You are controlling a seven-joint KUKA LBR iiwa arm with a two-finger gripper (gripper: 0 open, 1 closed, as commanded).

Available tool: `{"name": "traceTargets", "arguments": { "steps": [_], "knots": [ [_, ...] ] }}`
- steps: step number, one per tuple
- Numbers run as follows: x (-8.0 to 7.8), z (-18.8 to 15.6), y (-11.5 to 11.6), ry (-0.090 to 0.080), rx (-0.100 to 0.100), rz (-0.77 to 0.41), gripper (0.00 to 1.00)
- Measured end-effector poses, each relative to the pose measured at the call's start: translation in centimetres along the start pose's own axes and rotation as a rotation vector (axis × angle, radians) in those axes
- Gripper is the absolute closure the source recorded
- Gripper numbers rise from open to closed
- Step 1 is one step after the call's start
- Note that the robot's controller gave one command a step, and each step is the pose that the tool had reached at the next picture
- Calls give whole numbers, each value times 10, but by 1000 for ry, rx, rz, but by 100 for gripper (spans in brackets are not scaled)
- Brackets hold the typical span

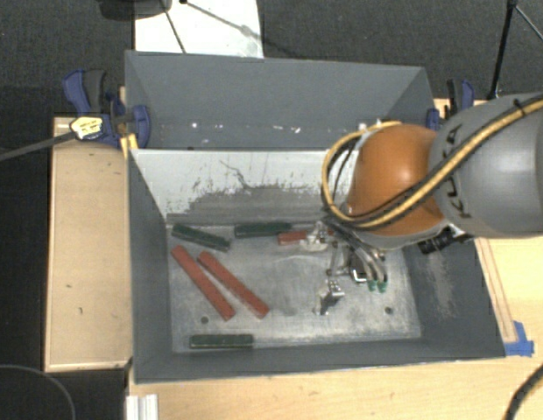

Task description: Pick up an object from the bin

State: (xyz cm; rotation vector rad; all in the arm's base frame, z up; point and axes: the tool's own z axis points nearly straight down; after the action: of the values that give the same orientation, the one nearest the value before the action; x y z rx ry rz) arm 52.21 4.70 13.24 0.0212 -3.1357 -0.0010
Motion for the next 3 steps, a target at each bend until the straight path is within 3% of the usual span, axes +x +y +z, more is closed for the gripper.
{"name": "traceTargets", "arguments": {
  "steps": [1, 2, 3],
  "knots": [
    [-2, -4, 0, -8, 0, 2, 0],
    [-5, 44, 45, -13, -1, 60, 0],
    [3, 55, 73, -9, 1, 8, 0]
  ]
}}
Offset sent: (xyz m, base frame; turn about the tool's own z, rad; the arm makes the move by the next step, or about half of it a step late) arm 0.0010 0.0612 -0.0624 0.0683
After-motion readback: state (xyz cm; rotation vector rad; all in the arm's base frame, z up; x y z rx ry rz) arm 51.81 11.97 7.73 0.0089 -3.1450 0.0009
